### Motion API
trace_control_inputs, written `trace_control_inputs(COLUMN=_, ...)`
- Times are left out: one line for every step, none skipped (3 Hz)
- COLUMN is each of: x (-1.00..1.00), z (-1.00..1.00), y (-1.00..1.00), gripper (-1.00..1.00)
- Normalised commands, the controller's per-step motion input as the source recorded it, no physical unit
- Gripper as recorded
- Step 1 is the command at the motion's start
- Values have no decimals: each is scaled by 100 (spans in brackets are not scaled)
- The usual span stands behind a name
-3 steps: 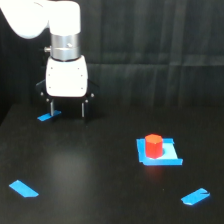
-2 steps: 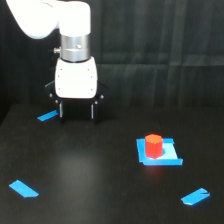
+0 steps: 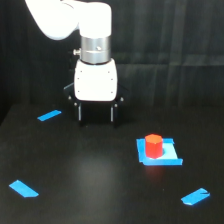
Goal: Pick up the red object from the table
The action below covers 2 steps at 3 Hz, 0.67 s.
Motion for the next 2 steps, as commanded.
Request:
trace_control_inputs(x=89, z=-15, y=-57, gripper=89)
trace_control_inputs(x=79, z=-23, y=-55, gripper=100)
